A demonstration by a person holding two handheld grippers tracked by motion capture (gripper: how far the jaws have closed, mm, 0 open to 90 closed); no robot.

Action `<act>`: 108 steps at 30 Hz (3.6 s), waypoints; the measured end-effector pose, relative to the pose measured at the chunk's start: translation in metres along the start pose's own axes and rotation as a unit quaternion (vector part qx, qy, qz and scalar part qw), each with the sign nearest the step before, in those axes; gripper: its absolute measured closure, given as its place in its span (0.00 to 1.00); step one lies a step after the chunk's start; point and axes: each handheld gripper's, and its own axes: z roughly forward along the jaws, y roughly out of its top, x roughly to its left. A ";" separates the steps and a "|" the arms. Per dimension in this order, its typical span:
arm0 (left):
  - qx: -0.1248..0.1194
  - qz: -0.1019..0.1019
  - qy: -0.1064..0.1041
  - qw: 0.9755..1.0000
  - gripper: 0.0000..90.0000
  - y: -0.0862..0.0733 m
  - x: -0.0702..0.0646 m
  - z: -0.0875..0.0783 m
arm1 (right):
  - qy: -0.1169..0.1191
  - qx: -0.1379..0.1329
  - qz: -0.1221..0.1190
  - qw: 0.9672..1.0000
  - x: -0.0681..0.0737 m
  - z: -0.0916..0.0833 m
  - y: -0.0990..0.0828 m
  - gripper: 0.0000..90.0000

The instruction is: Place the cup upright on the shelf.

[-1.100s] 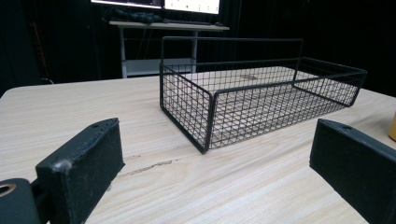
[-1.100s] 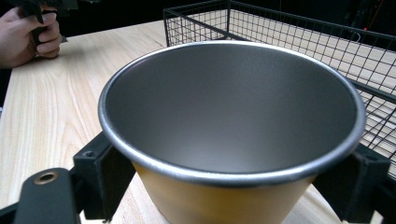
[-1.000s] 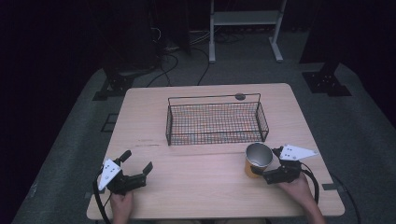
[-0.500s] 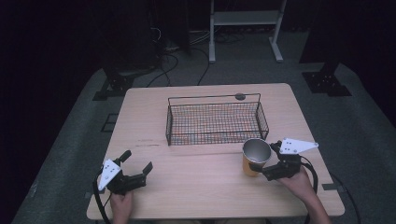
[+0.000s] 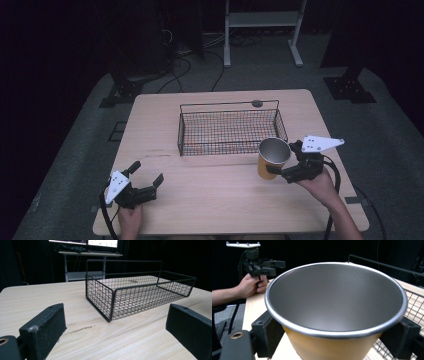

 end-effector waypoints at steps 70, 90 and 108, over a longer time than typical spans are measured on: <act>-0.001 -0.004 -0.003 1.000 0.02 0.000 0.000 0.000 | 0.027 0.001 0.018 0.999 -0.071 0.091 0.133 0.16; -0.002 -0.005 -0.004 1.000 0.02 0.000 0.001 -0.001 | 0.006 0.009 0.058 0.998 -0.093 0.123 0.103 0.16; -0.003 -0.006 -0.004 1.000 0.02 0.000 0.001 -0.001 | -0.010 0.020 0.077 0.997 -0.107 0.139 0.085 0.16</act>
